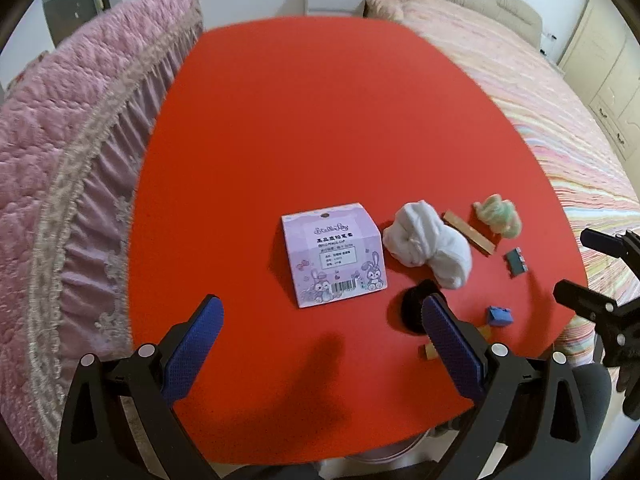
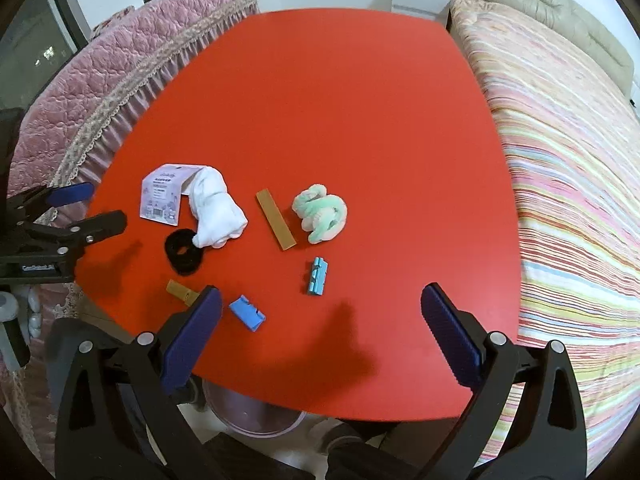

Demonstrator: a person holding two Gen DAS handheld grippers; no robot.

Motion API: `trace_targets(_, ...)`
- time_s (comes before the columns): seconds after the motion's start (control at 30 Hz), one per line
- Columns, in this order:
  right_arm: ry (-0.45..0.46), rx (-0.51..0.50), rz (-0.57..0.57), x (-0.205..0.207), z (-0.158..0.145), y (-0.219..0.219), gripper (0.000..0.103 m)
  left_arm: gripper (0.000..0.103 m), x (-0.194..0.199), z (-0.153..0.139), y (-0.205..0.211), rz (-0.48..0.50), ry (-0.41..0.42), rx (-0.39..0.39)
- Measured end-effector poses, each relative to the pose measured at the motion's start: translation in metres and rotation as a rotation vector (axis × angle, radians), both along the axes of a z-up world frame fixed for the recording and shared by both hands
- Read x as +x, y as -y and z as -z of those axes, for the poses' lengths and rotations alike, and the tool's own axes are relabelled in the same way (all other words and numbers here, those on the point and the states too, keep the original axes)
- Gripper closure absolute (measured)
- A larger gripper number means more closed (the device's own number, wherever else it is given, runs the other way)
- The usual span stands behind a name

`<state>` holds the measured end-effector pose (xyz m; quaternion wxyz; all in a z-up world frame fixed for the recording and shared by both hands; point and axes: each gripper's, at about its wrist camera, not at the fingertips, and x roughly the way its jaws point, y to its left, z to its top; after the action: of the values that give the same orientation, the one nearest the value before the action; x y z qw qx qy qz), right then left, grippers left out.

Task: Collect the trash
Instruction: 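Move the left tool to the purple card box while the right tool approaches the teal piece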

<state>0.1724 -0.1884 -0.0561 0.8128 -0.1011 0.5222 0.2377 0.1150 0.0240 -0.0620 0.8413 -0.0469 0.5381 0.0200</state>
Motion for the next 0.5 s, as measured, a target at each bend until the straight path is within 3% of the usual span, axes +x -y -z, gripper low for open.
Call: trace_targets(0.5, -0.037, -0.022, 0.0, 0.017, 0.026, -0.008, 0.009, 0.008, 0.028, 0.037, 0.001, -0.053, -0.048, -0.008)
